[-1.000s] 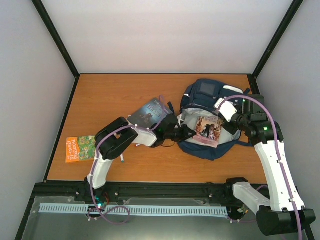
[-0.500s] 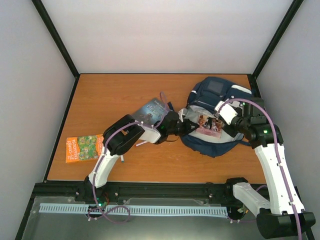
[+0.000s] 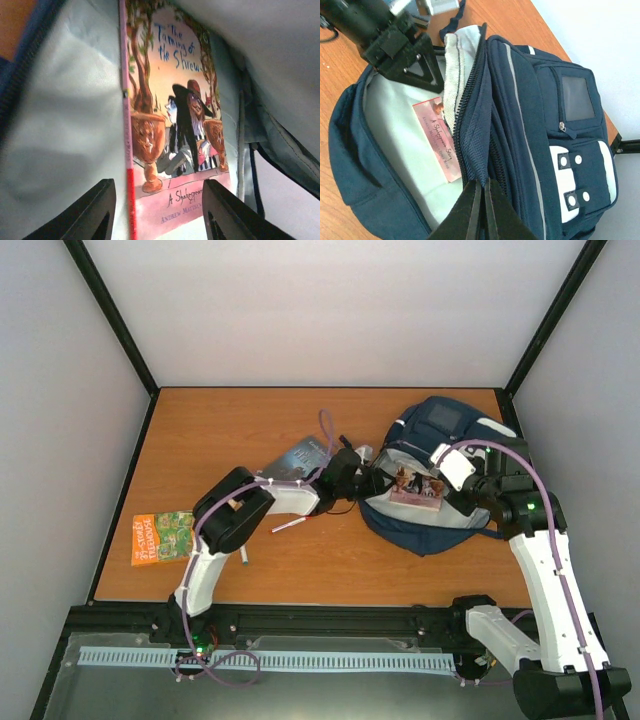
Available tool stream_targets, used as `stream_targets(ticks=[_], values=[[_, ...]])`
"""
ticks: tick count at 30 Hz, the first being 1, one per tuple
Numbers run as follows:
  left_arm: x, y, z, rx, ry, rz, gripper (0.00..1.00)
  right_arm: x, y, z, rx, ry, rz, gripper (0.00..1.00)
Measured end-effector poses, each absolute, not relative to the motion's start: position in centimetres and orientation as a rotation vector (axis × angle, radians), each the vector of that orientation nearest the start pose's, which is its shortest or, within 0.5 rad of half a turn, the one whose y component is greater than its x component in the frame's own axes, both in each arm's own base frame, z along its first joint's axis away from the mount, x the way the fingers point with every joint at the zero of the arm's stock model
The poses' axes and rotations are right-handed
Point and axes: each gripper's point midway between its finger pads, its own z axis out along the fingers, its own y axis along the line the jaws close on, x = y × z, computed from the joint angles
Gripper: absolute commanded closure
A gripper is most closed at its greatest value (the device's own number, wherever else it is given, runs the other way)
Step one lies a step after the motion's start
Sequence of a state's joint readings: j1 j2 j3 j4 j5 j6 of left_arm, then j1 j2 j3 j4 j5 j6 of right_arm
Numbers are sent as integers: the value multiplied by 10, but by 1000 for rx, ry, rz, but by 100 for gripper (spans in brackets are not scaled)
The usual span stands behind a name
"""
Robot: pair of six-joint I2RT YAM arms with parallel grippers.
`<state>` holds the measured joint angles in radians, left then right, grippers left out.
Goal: Pack the student bag
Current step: Place the book in the student bag, then adjust the book in the student bag.
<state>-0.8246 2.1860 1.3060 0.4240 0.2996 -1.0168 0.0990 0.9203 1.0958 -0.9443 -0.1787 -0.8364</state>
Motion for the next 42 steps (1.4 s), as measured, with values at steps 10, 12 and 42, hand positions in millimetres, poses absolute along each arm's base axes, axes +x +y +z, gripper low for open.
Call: stream_targets(ticks=[10,12,42], values=[[341,-430,109,78,2309,-1205,46,258,56,252,-1119,2044,-163,97],[336,-422,110,73,2326,-1155,43,257,55,254,-1116,2038,-170,97],[302,-412,46,222,2606,-718,99,257,52,235,-1108,2076,-167,97]])
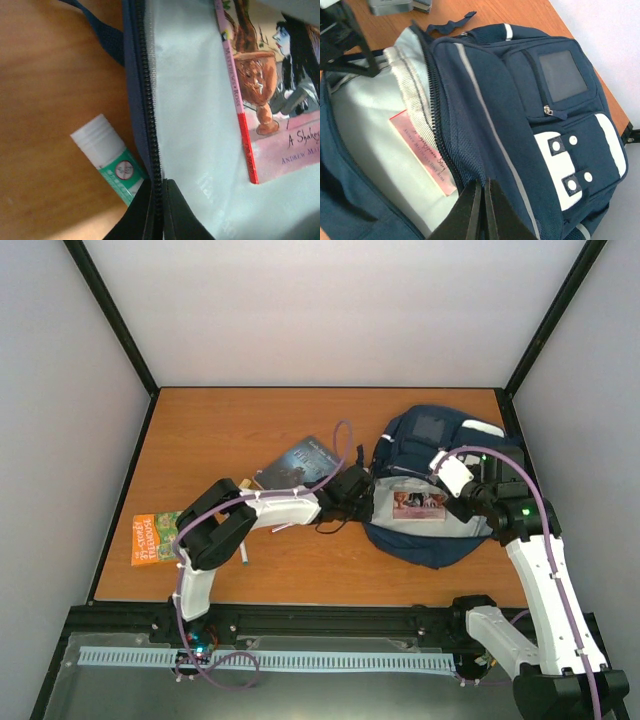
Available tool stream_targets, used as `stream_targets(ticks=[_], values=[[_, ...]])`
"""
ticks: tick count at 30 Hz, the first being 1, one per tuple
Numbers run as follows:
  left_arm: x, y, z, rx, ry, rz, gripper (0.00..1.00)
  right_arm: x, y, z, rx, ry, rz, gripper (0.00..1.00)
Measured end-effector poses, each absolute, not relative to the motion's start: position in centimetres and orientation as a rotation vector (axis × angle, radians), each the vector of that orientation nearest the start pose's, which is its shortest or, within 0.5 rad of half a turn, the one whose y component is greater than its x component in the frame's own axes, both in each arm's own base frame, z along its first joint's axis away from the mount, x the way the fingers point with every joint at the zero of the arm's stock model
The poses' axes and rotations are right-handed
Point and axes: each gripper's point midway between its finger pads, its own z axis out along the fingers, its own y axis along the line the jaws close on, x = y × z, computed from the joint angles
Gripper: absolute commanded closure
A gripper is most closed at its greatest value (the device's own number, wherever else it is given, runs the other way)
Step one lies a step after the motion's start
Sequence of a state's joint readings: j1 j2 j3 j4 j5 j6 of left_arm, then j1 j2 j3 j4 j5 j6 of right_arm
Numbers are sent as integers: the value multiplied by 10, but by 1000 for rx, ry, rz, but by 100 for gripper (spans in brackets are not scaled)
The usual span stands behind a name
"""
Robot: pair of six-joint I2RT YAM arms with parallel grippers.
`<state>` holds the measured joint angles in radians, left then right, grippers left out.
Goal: Pack the student bag
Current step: Adjust the book in the student bag.
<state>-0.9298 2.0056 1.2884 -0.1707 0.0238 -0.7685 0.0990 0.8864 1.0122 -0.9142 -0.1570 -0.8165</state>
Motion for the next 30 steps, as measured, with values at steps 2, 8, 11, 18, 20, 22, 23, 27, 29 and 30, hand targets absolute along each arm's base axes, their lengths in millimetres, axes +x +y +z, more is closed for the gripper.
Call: stream_targets(ticks=[2,8,11,18,20,22,23,27,29,30], values=[[289,-412,47,233,2613,-723,99,257,53,235,-1106,2080,-165,97],[262,-417,46,286,2630,-716,58,259,51,235,-1092,2087,-170,97],[251,-412,53,285,2636,-707,48,260,52,235,-1090,2083,-171,97],[244,-391,124,252,2503,-783,63,261,54,241,-1084,2068,-161,97],[243,-396,143,265,2445,-854,74,262,55,244,-1080,2062,-153,97],[242,-404,149,282,2417,-917,88,262,56,245,-1075,2060,-144,97],[241,-410,148,294,2411,-950,94,262,56,245,-1073,2060,-141,97],[239,-437,123,319,2450,-1043,99,262,58,248,-1061,2058,-126,97],[237,-446,103,320,2485,-1061,99,262,59,250,-1054,2057,-117,97],[236,-451,90,311,2512,-1066,99,262,59,251,-1051,2055,-112,97]])
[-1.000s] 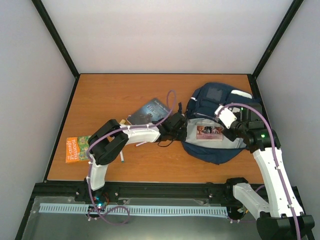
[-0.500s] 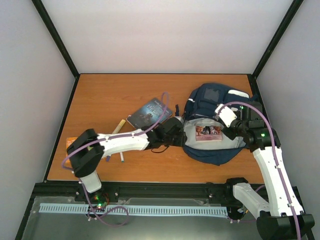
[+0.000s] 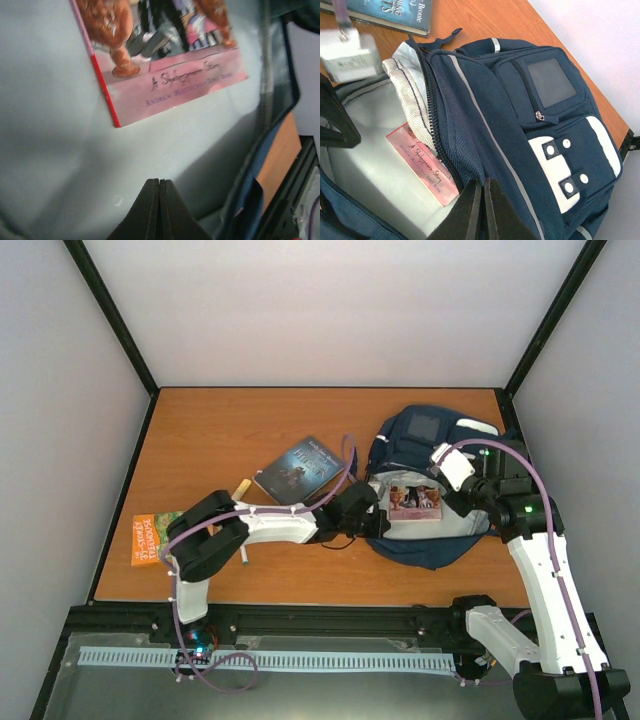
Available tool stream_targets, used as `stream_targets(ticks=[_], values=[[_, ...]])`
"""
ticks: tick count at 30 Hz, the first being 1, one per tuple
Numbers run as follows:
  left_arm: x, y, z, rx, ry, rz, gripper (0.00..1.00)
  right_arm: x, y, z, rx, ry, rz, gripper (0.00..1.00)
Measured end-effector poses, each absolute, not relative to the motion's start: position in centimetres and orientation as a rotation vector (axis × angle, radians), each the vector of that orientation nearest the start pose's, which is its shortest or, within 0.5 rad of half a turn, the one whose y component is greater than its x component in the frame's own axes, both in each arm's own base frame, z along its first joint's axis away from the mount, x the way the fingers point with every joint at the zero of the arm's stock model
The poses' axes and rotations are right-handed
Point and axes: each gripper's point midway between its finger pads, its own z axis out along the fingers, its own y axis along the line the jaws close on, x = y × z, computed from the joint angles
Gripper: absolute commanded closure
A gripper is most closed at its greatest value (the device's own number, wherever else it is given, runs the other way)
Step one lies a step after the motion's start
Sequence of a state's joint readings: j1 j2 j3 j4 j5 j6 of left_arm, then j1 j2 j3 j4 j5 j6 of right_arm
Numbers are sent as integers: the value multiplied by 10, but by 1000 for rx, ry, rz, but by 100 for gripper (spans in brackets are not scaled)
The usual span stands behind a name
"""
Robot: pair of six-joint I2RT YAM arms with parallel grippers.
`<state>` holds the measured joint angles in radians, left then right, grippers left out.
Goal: Pack the student bag
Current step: Adjust the book in the student bag.
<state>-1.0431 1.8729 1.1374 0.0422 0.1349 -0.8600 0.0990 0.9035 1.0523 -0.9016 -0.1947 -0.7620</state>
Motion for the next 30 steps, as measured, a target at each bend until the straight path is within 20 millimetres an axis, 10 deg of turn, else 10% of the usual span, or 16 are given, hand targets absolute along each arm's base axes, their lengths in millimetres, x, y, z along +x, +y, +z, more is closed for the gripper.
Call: stream_targets(ticks=[12,30], values=[[249,-479,43,178,2578,-1082,99,260,68,252,-1037,2051,-41,97],[293,-499,45,-83,2400,-1169,99,235,75,250,-1103,2032,20,97]])
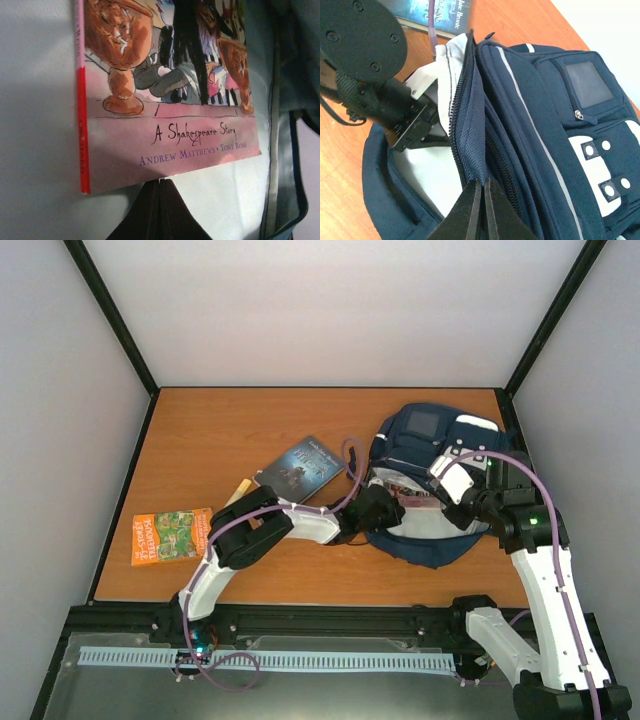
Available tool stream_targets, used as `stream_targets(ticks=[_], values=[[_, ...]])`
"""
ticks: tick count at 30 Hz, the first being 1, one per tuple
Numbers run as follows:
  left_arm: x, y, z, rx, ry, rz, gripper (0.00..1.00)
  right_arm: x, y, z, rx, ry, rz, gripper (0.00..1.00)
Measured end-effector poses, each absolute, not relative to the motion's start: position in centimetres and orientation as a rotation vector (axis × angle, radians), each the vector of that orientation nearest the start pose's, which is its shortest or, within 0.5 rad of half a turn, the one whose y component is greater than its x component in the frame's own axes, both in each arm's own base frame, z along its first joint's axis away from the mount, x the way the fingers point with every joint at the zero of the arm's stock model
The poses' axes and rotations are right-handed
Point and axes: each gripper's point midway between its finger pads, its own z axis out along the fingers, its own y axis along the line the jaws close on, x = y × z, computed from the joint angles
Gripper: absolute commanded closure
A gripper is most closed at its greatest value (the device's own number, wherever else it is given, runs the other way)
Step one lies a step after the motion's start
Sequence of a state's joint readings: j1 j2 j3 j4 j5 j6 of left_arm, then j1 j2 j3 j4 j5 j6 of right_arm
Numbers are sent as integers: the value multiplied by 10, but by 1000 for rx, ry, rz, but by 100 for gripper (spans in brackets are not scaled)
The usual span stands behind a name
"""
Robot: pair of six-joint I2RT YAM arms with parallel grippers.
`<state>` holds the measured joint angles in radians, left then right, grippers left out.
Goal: Pack the student bag
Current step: Adjust the book in the student bag.
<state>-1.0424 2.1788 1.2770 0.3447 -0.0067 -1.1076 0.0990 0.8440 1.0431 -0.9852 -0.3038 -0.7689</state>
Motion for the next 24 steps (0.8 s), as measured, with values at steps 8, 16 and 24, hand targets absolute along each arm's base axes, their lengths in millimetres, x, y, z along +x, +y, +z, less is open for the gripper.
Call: stream_targets(ticks=[8,16,24], values=[[317,-498,44,-274,2322,-1255,99,228,73,238,-1133,2047,11,97],[313,-497,47,-223,2300,-1308,97,222,65,212,-1157,2094,-31,97],[281,-470,68,-149,2359,-1278,80,224,59,187,-1172,2123,-66,97]])
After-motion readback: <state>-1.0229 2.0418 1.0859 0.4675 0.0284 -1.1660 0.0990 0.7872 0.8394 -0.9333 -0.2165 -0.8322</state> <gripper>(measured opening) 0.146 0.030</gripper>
